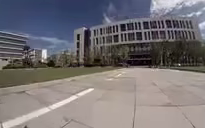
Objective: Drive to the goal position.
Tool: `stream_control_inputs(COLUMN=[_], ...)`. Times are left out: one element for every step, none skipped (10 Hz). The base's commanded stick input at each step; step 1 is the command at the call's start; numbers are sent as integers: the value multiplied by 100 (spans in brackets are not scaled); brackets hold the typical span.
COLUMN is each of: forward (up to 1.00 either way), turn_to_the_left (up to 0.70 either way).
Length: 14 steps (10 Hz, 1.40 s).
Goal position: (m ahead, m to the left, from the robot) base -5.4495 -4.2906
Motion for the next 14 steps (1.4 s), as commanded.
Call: stream_control_inputs(forward=[70,70,70,70,70,70,70,70,70,70,70,70,70,70], turn_to_the_left=[-1,-1,-1,-1,-1,-1,-1,-1,-1,-1,0,4,9,33])
